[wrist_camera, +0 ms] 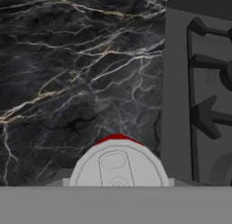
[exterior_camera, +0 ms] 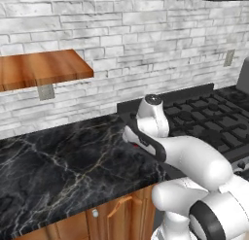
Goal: Four empty soda cans are scattered around the kitchen. Gather all the cans and cluster them next to the stove for recycling.
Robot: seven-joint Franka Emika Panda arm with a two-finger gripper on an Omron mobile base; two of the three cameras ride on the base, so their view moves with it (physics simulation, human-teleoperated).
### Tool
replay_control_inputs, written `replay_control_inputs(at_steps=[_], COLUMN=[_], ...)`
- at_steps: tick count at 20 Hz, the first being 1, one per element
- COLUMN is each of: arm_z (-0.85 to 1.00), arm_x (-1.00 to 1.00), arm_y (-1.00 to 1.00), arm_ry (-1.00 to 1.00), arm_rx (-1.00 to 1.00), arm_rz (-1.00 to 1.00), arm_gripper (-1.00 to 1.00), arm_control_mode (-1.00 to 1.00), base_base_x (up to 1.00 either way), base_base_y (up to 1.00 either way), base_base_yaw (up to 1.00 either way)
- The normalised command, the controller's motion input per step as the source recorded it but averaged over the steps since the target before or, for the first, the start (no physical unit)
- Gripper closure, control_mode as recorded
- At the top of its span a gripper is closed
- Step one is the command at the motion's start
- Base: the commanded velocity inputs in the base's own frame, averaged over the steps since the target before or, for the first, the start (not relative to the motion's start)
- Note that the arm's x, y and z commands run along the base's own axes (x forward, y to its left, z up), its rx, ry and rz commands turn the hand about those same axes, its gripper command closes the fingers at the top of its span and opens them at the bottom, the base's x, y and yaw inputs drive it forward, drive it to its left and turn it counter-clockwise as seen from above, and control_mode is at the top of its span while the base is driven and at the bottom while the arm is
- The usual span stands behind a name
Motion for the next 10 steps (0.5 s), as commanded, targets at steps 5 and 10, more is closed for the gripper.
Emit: replay_control_inputs(at_steps=[5, 10], arm_z=[-0.12, -0.26], arm_x=[0.11, 0.41], arm_y=[0.0, -0.12], arm_ry=[0.02, 0.0], arm_rx=[-0.01, 0.0], arm_rz=[0.0, 0.0], arm_gripper=[1.0, 1.0], arm_control_mode=[-1.0, -1.0], base_base_x=[0.0, 0.0], base_base_y=[0.0, 0.0], base_base_yaw=[0.0, 0.0])
